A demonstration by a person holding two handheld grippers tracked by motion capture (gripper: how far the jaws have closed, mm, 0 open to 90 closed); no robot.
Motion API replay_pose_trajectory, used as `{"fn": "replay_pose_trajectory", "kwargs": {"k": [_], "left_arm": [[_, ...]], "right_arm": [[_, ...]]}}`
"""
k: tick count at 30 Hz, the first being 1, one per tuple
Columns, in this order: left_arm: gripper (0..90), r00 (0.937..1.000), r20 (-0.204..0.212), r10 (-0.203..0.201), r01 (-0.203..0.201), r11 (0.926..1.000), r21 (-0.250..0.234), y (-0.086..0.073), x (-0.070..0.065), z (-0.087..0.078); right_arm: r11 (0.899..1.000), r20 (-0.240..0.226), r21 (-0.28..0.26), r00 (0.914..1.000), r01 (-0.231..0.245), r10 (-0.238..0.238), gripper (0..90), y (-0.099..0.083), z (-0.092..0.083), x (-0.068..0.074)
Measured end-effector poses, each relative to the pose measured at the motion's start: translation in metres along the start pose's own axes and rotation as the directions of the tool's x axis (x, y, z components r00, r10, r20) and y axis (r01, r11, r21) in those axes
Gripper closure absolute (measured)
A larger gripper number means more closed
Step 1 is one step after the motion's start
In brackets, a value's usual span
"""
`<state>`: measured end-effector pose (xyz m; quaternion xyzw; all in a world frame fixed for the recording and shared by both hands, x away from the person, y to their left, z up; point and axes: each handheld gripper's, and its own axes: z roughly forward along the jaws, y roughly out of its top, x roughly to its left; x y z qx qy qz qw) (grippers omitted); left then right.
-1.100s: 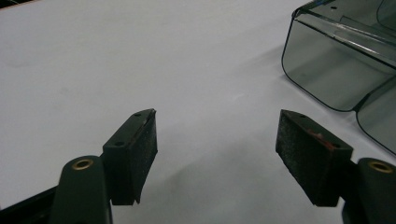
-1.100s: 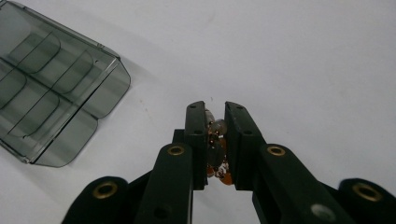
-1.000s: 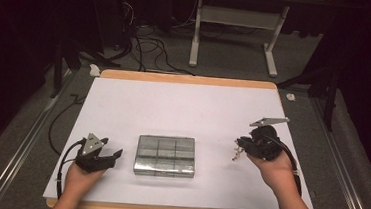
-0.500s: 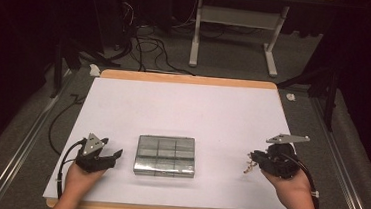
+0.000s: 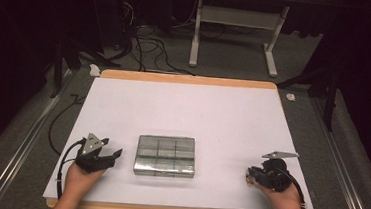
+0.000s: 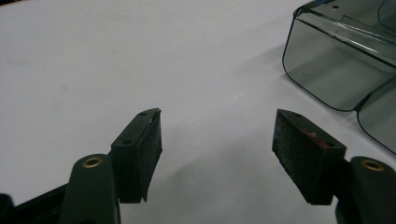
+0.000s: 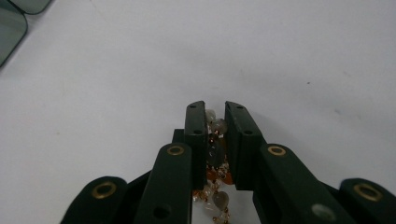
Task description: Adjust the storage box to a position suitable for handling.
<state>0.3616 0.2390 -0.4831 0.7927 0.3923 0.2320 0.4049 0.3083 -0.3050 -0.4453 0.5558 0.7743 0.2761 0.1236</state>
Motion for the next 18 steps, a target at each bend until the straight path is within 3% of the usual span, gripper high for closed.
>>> {"fn": "replay_pose_trajectory", "kwargs": {"k": [6, 11, 18], "left_arm": [[35.5, 1.0, 0.004, -0.005, 0.005, 1.0, 0.001, 0.0, 0.001, 0.0], [37.1, 1.0, 0.004, -0.004, 0.004, 1.0, 0.002, 0.0, 0.001, 0.0], [40.8, 0.9998, 0.009, -0.016, 0.016, 0.9998, -0.007, 0.0, 0.001, -0.001]], "right_arm": [[1.0, -0.007, -0.014, 0.9997, -0.023, 0.023, 80.1, -0.007, 0.009, -0.003], [0.999, 0.001, -0.031, 1.0, -0.007, 0.007, 72.7, -0.005, 0.006, -0.001], [0.992, 0.018, -0.125, 0.9998, 0.005, -0.003, 62.2, 0.003, -0.005, 0.007]]}}
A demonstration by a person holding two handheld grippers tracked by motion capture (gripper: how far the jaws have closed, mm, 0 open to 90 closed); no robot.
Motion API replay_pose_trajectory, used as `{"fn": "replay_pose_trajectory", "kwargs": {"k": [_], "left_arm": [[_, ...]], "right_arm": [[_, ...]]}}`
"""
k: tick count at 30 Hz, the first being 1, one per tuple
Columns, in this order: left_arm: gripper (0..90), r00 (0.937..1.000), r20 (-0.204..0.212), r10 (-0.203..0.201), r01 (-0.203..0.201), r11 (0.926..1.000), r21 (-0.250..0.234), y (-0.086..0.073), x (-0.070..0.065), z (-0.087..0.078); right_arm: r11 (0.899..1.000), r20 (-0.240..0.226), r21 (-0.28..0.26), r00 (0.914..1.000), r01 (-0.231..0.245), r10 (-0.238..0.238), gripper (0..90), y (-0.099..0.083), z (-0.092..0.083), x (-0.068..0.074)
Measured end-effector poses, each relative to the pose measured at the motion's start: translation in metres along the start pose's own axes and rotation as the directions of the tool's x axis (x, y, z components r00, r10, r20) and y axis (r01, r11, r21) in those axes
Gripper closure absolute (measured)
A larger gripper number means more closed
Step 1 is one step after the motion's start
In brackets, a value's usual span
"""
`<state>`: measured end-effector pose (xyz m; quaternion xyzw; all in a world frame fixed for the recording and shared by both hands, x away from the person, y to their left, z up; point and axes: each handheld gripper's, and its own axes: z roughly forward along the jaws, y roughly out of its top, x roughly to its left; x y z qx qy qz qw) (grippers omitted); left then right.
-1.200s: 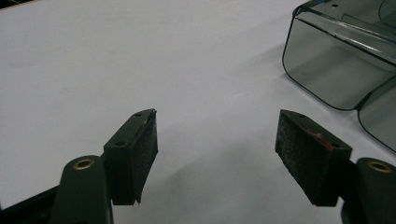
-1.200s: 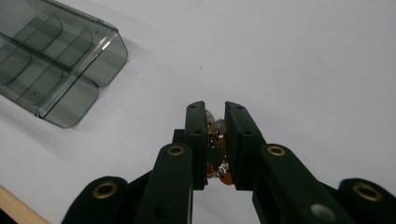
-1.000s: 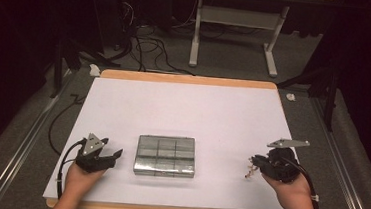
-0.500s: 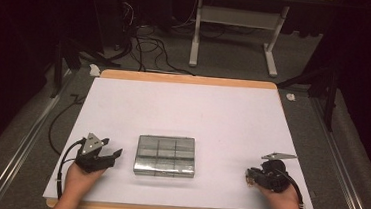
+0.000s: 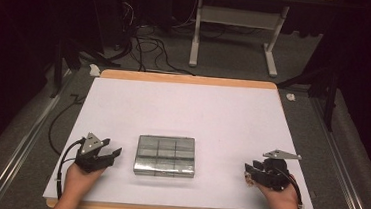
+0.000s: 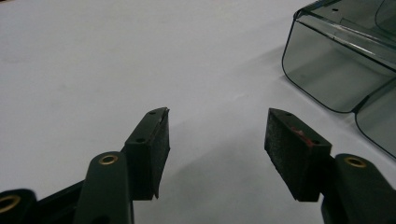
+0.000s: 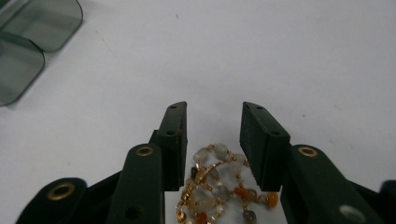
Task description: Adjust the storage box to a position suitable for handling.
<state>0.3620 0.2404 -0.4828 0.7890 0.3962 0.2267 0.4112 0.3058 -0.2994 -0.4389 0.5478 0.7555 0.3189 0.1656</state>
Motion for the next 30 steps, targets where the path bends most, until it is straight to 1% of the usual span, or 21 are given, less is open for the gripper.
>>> {"fn": "replay_pose_trajectory", "kwargs": {"k": [2, 3, 4, 5, 6, 7, 8, 10, 11, 12, 14, 15, 16, 19, 22, 25, 27, 29, 30], "left_arm": [[42.0, 1.0, 0.003, -0.001, 0.001, 1.0, -0.008, 0.0, 0.0, -0.001], [43.2, 1.0, 0.002, 0.001, -0.001, 0.9999, -0.015, 0.0, 0.0, -0.002], [45.1, 1.0, 0.004, -0.005, 0.005, 0.9997, -0.024, -0.001, -0.001, -0.003], [47.2, 0.9998, 0.014, -0.017, 0.017, 0.9997, -0.019, 0.0, -0.003, -0.005], [49.1, 0.9993, 0.026, -0.028, 0.028, 0.9995, -0.016, 0.0, -0.004, -0.005], [51.0, 0.9981, 0.046, -0.042, 0.042, 0.999, -0.011, 0.0, -0.007, -0.006], [54.0, 0.9962, 0.068, -0.055, 0.056, 0.9984, -0.005, 0.001, -0.01, -0.006], [62.8, 0.9911, 0.109, -0.077, 0.076, 0.997, 0.01, 0.004, -0.018, -0.005], [68.7, 0.9894, 0.12, -0.082, 0.08, 0.9966, 0.018, 0.007, -0.023, -0.004], [74.9, 0.9884, 0.125, -0.087, 0.085, 0.9961, 0.023, 0.008, -0.027, -0.003], [82.6, 0.9854, 0.139, -0.098, 0.096, 0.9951, 0.025, 0.011, -0.035, 0.0], [85.6, 0.9858, 0.14, -0.094, 0.091, 0.9955, 0.028, 0.012, -0.039, 0.002], [87.4, 0.9868, 0.137, -0.086, 0.082, 0.9961, 0.032, 0.012, -0.043, 0.005], [90.0, 0.9913, 0.118, -0.059, 0.052, 0.9969, 0.059, 0.012, -0.051, 0.01], [90.0, 0.9902, 0.129, -0.053, 0.044, 0.9966, 0.069, 0.013, -0.057, 0.012], [90.0, 0.9908, 0.123, -0.057, 0.048, 0.9965, 0.068, 0.014, -0.06, 0.013], [90.0, 0.9893, 0.13, -0.066, 0.058, 0.9962, 0.065, 0.013, -0.06, 0.013], [90.0, 0.9905, 0.123, -0.062, 0.054, 0.9964, 0.066, 0.014, -0.06, 0.013], [90.0, 0.9893, 0.129, -0.068, 0.06, 0.9962, 0.064, 0.014, -0.06, 0.013]], "right_arm": [[1.0, 0.0, -0.026, 1.0, -0.008, 0.008, 60.9, -0.001, 0.0, 0.003], [0.999, 0.005, -0.037, 1.0, 0.006, -0.005, 60.1, -0.002, 0.001, 0.004], [0.999, 0.009, -0.039, 1.0, -0.002, 0.003, 59.1, -0.003, 0.002, 0.005], [0.999, 0.011, -0.049, 0.9999, 0.001, -0.001, 58.1, -0.005, 0.004, 0.006], [0.998, 0.015, -0.058, 0.9999, -0.006, 0.007, 56.6, -0.007, 0.004, 0.007], [0.998, 0.016, -0.069, 0.9999, -0.004, 0.005, 55.3, -0.009, 0.005, 0.007], [0.997, 0.014, -0.079, 0.9999, 0.001, 0.0, 54.1, -0.01, 0.004, 0.007], [0.994, 0.016, -0.112, 0.9998, -0.01, 0.012, 52.7, -0.014, 0.003, 0.007], [0.992, 0.021, -0.125, 0.9997, -0.009, 0.012, 52.7, -0.016, 0.003, 0.007], [0.991, 0.022, -0.131, 0.9997, -0.005, 0.008, 53.0, -0.019, 0.003, 0.007], [0.991, 0.033, -0.137, 0.9994, -0.001, 0.006, 53.5, -0.021, 0.002, 0.006], [0.99, 0.032, -0.143, 0.9995, -0.002, 0.007, 53.9, -0.022, 0.002, 0.005], [0.989, 0.03, -0.145, 0.9994, -0.013, 0.018, 54.5, -0.023, 0.001, 0.004], [0.988, 0.035, -0.153, 0.9993, -0.011, 0.016, 57.6, -0.026, 0.0, 0.004], [0.989, 0.035, -0.148, 0.9992, -0.012, 0.018, 59.1, -0.028, 0.001, 0.005], [0.988, 0.036, -0.152, 0.9993, -0.003, 0.009, 59.1, -0.028, 0.002, 0.007], [0.988, 0.042, -0.155, 0.9991, 0.002, 0.004, 59.1, -0.027, 0.003, 0.008], [0.989, 0.041, -0.149, 0.9992, 0.003, 0.003, 58.8, -0.027, 0.004, 0.009], [0.989, 0.042, -0.147, 0.9991, 0.004, 0.003, 58.8, -0.027, 0.005, 0.01]]}}
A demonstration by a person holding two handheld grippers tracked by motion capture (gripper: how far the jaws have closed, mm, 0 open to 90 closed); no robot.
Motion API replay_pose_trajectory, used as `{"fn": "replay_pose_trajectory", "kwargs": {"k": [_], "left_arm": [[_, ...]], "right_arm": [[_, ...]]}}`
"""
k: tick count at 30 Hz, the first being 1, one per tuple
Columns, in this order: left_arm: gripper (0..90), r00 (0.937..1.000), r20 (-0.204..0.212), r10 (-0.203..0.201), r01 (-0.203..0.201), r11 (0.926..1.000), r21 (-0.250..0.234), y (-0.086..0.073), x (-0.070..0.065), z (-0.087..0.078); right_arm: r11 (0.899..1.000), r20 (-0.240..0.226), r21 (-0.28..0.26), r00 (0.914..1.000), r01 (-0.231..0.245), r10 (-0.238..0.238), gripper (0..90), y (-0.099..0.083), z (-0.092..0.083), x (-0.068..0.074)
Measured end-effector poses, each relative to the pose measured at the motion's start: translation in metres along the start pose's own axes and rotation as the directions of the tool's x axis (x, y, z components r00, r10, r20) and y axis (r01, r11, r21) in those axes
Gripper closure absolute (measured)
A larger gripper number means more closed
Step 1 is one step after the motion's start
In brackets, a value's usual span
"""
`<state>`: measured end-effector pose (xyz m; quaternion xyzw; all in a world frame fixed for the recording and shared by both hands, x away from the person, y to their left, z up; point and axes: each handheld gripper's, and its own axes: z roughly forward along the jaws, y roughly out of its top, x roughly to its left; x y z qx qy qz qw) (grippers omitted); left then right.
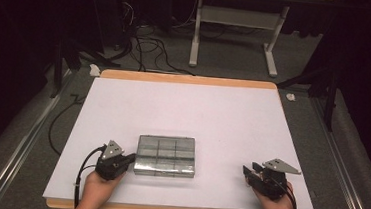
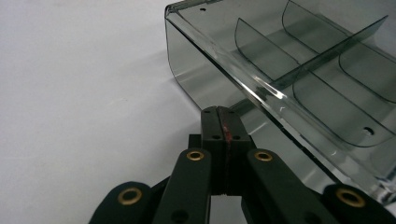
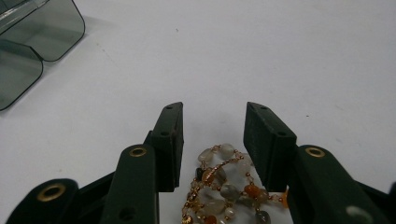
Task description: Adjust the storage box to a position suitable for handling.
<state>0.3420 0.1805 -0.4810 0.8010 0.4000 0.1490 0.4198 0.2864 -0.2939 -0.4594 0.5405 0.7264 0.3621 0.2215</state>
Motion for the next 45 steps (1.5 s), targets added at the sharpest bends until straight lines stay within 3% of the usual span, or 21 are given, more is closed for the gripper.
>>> {"fn": "replay_pose_trajectory", "kwargs": {"k": [5, 13, 15, 22, 33, 45], "left_arm": [[90.0, 0.9999, 0.005, 0.009, -0.009, 0.9999, 0.005, 0.003, -0.006, 0.003], [90.0, 0.9978, 0.018, 0.063, -0.064, 0.9978, 0.02, 0.015, -0.028, 0.019], [90.0, 0.9979, 0.033, 0.055, -0.056, 0.9983, 0.017, 0.017, -0.033, 0.024], [90.0, 0.9955, 0.051, 0.08, -0.082, 0.9963, 0.027, 0.027, -0.049, 0.039], [90.0, 0.9931, 0.067, 0.097, -0.1, 0.9941, 0.043, 0.043, -0.063, 0.058], [90.0, 0.9903, 0.09, 0.106, -0.109, 0.9933, 0.037, 0.049, -0.077, 0.069]], "right_arm": [[1.0, 0.0, 0.003, 1.0, 0.009, -0.009, 58.7, 0.0, 0.001, 0.002], [1.0, -0.002, -0.009, 1.0, 0.008, -0.008, 59.1, 0.0, -0.001, 0.001], [1.0, -0.003, -0.009, 1.0, 0.004, -0.004, 59.4, -0.001, -0.002, 0.001], [1.0, -0.004, -0.013, 1.0, 0.002, -0.002, 60.1, -0.004, -0.005, -0.001], [1.0, -0.001, -0.024, 1.0, -0.004, 0.004, 60.9, -0.006, -0.01, -0.003], [1.0, -0.002, -0.026, 1.0, 0.0, 0.0, 61.8, -0.007, -0.011, -0.004]]}}
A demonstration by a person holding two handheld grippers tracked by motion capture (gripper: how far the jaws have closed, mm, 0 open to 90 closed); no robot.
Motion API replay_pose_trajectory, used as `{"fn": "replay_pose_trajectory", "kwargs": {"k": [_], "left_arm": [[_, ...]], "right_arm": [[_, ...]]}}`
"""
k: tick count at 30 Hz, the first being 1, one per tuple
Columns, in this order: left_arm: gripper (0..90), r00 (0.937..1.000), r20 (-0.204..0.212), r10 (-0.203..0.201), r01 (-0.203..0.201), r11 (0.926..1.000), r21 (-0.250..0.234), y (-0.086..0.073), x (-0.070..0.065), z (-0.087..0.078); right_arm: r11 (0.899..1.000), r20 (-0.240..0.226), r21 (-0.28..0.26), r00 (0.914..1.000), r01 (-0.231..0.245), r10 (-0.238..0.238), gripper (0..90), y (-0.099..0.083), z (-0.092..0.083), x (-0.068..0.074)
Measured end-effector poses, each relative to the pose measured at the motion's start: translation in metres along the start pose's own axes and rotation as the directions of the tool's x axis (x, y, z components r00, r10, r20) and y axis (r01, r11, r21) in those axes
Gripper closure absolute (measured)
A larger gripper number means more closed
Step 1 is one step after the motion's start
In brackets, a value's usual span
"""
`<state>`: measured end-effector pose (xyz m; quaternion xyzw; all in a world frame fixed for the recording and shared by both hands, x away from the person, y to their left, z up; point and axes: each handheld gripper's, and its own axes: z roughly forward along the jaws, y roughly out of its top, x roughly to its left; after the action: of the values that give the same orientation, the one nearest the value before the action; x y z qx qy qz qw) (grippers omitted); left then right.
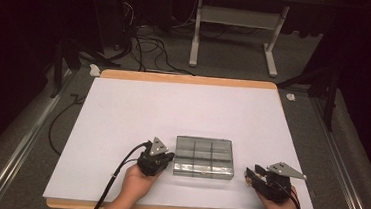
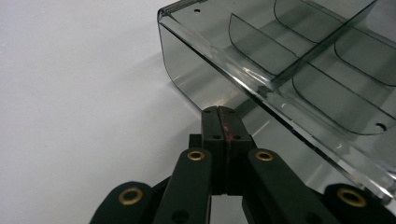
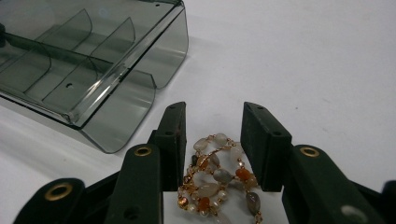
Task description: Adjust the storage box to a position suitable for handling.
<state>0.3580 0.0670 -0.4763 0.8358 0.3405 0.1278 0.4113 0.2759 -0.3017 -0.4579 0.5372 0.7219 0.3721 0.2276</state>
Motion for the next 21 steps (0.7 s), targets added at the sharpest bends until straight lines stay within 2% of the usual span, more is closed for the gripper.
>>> {"fn": "replay_pose_trajectory", "kwargs": {"k": [13, 16, 21], "left_arm": [[89.8, 0.9997, 0.012, 0.023, -0.023, 0.9997, -0.005, 0.005, -0.013, 0.008], [87.7, 0.9994, 0.003, 0.034, -0.034, 0.9994, -0.01, 0.001, -0.009, 0.002], [83.8, 0.9976, -0.058, 0.038, -0.04, 0.9988, -0.027, -0.016, 0.014, -0.021]], "right_arm": [[1.0, -0.008, 0.003, 0.9999, 0.006, -0.006, 64.5, -0.001, -0.001, -0.001], [1.0, -0.016, 0.006, 0.9998, 0.008, -0.008, 67.2, -0.002, -0.002, -0.001], [0.999, -0.037, 0.008, 0.9986, 0.036, -0.036, 73.1, -0.005, -0.008, 0.005]]}}
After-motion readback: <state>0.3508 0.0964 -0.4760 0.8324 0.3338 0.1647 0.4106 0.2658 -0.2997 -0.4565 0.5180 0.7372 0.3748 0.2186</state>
